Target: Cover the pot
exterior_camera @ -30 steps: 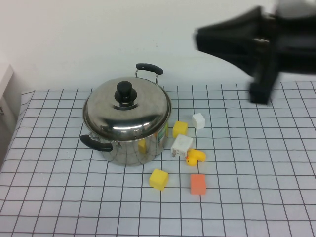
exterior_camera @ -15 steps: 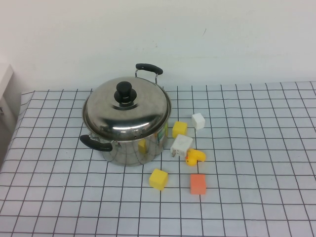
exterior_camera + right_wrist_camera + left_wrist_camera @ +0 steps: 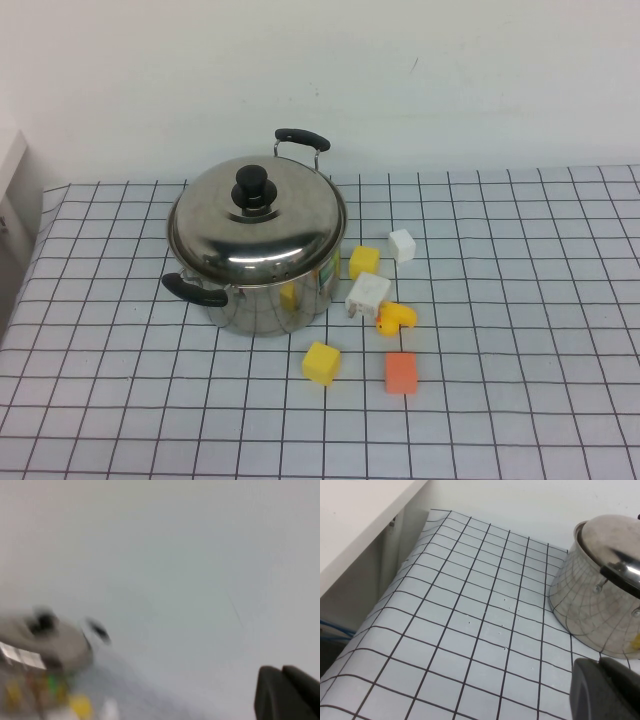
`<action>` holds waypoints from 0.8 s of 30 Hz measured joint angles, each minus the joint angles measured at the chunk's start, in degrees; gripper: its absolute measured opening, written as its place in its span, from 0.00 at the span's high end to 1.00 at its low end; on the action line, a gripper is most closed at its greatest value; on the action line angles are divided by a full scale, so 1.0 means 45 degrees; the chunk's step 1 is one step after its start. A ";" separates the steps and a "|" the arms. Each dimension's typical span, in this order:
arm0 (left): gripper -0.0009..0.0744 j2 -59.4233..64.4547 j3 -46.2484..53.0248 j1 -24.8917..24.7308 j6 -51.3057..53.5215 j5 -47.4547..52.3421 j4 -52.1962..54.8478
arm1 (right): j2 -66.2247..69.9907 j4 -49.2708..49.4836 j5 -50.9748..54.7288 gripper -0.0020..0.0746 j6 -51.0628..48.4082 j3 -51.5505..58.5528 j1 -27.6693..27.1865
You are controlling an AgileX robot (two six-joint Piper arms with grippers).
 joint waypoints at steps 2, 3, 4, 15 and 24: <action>0.99 0.0000 0.0000 0.0000 0.0000 0.0000 0.0000 | -0.0178 0.4974 0.2584 0.97 -0.4950 0.0147 -0.0023; 0.99 0.0000 0.0000 0.0000 0.0000 0.0000 0.0000 | -0.0287 0.6583 0.3731 0.97 -0.6399 0.0182 -0.0021; 0.99 0.0000 0.0000 0.0000 0.0000 0.0000 0.0000 | -0.0444 0.8129 0.5157 0.97 -0.7674 0.0239 -0.0021; 0.99 0.0000 0.0000 0.0000 0.0000 0.0000 0.0000 | -0.3937 1.0859 0.7164 0.97 -0.9949 0.2300 -0.3303; 0.99 0.0000 0.0000 0.0000 0.0000 0.0000 0.0000 | -0.4556 1.1038 0.4414 0.97 -0.9370 0.4370 -0.6365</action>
